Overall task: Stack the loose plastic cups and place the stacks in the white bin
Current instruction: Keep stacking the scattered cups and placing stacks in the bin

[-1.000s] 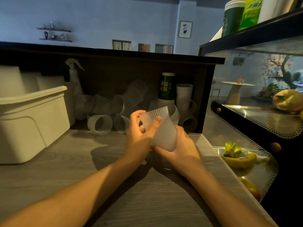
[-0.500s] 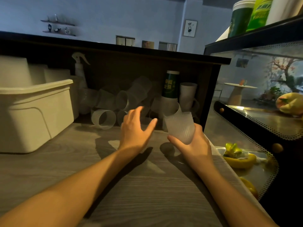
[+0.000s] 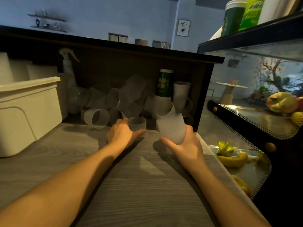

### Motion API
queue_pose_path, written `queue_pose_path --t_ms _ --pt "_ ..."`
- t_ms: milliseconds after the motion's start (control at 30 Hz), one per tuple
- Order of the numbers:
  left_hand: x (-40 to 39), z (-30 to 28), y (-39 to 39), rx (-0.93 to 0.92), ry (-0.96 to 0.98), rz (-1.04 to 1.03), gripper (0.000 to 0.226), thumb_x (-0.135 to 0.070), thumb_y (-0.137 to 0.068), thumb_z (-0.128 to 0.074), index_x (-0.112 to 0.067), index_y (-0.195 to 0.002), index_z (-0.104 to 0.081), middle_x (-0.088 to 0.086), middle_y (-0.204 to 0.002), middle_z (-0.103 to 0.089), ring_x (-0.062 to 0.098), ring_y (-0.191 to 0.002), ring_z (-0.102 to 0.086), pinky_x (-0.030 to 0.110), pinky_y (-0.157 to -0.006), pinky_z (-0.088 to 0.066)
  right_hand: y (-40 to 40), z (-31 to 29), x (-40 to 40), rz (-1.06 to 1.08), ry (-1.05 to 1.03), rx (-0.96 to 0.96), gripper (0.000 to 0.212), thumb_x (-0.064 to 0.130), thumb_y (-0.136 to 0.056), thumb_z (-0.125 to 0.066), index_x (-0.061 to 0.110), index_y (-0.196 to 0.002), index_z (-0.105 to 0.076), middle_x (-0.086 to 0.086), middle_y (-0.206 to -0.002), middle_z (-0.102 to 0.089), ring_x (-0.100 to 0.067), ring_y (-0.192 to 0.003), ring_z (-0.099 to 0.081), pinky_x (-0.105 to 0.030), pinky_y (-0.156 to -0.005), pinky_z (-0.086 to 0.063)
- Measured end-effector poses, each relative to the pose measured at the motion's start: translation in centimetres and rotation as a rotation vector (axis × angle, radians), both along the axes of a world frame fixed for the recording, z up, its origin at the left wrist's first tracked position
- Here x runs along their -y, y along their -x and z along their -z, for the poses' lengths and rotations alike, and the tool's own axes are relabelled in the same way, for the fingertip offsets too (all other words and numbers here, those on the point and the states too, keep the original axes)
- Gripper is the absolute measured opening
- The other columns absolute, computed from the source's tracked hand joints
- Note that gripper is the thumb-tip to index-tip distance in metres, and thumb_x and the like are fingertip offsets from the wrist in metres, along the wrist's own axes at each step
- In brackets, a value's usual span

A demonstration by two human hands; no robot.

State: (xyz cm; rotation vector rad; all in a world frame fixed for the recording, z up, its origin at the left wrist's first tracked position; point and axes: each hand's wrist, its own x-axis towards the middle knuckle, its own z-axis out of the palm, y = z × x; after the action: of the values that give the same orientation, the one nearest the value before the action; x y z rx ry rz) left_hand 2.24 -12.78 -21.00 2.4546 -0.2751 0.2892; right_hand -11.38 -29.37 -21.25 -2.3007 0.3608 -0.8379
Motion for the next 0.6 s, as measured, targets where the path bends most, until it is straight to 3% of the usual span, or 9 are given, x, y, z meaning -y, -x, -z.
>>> queue_pose_path --t_ms 100,300,433,600 --pt "-0.5 0.1 0.1 0.017 0.298 0.092 0.074 -0.048 -0.077 -0.078 -0.016 -0.135 -0.046 0.008 -0.131 -0.056 0.026 -0.12 -0.053 0.038 -0.094 -0.049 0.0 0.1 0.2 -0.001 0.006 -0.003 0.064 0.062 -0.07 -0.072 0.037 -0.111 -0.029 0.016 -0.097 -0.041 -0.01 -0.094 -0.049 -0.035 -0.075 -0.051" --pt "-1.4 -0.1 1.9 0.092 0.506 0.206 0.082 -0.041 -0.071 -0.085 -0.019 -0.136 -0.039 0.002 -0.134 -0.052 0.02 -0.124 -0.049 0.032 -0.099 -0.044 0.1 0.2 0.4 0.016 0.075 -0.001 0.078 0.062 -0.07 -0.072 0.028 -0.128 -0.033 0.009 -0.11 -0.043 -0.013 -0.099 -0.049 -0.035 -0.076 -0.05" --pt "-2.3 -1.2 3.2 0.264 0.448 0.259 0.06 -0.042 -0.073 -0.082 -0.026 -0.121 -0.05 -0.009 -0.119 -0.054 0.011 -0.111 -0.054 0.026 -0.089 -0.049 0.5 -0.1 0.3 -0.034 0.106 -0.03 0.089 0.06 -0.07 -0.074 0.026 -0.137 -0.027 0.008 -0.116 -0.04 -0.013 -0.104 -0.046 -0.036 -0.081 -0.05" --pt "-4.1 -2.3 4.4 0.442 0.21 0.28 0.078 -0.035 -0.078 -0.08 -0.021 -0.143 -0.04 -0.006 -0.131 -0.043 0.003 -0.113 -0.038 0.023 -0.095 -0.041 0.6 -0.3 -0.1 -0.072 0.196 -0.028 0.095 0.054 -0.07 -0.077 0.026 -0.143 -0.023 0.005 -0.128 -0.043 -0.012 -0.11 -0.046 -0.036 -0.087 -0.048"
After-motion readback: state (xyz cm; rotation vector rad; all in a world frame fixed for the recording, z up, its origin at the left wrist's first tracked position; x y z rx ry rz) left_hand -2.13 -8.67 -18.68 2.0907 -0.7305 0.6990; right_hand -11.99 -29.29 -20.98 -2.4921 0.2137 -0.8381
